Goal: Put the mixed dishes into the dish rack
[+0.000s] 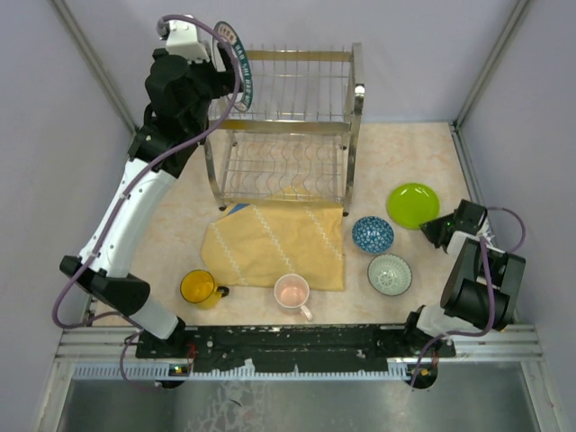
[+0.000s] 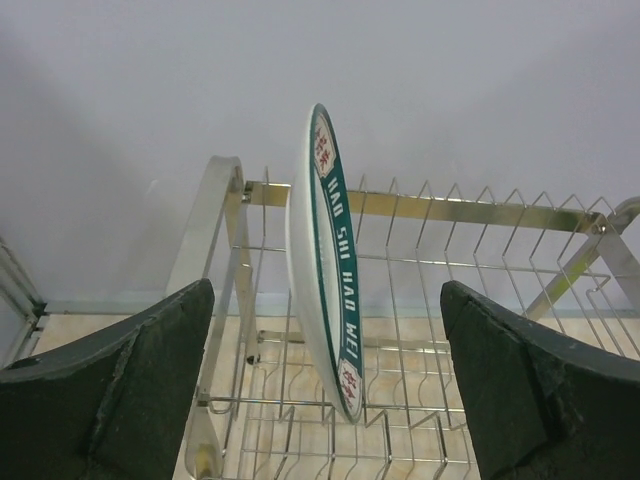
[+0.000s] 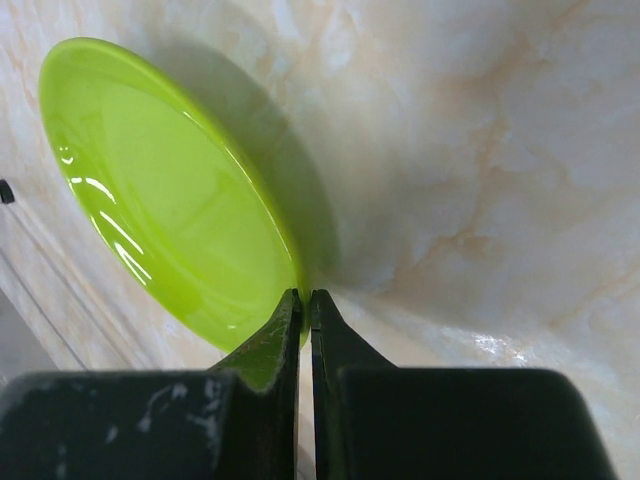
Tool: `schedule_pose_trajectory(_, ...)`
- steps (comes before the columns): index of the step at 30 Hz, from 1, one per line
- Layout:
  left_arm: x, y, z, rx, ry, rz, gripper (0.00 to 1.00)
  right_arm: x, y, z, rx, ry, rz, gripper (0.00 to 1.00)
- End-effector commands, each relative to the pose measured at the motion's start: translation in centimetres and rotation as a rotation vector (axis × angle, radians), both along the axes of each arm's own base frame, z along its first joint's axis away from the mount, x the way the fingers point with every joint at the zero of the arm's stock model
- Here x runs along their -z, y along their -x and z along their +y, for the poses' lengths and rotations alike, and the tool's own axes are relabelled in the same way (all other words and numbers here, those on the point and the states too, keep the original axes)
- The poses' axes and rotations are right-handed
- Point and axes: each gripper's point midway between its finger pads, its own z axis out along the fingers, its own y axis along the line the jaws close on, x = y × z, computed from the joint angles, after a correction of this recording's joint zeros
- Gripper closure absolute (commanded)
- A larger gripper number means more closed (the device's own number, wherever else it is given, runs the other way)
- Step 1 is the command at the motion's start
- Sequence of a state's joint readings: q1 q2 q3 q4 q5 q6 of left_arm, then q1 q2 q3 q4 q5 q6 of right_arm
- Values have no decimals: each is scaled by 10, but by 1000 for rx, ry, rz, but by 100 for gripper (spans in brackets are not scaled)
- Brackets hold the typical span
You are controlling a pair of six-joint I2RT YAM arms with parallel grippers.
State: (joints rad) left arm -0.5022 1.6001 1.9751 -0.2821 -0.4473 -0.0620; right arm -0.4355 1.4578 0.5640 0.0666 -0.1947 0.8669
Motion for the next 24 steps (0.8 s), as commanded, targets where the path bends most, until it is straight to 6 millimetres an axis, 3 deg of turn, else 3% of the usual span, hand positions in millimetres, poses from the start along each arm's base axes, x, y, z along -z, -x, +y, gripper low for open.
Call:
schedule_pose_trajectory(1, -35, 18, 20, -55, 21, -102, 0, -4, -3, 2, -47, 10, -30, 100)
schedule_pose_trajectory(7, -57, 34, 27, -48, 42, -150, 0, -23, -17, 7, -87, -8, -97, 100)
schedule_pose_trajectory(13, -78, 56, 7, 122, 47, -207, 1, -47, -32, 11, -121, -39, -164, 100)
schedule_pose_trajectory(17, -68, 69, -28, 332, 7, -216, 3, -63, -42, 14, -138, -57, -212, 100)
schedule_pose_trajectory(24, -43, 86, -46, 464, 41, -176, 4, -88, -52, 18, -161, -87, -279, 100)
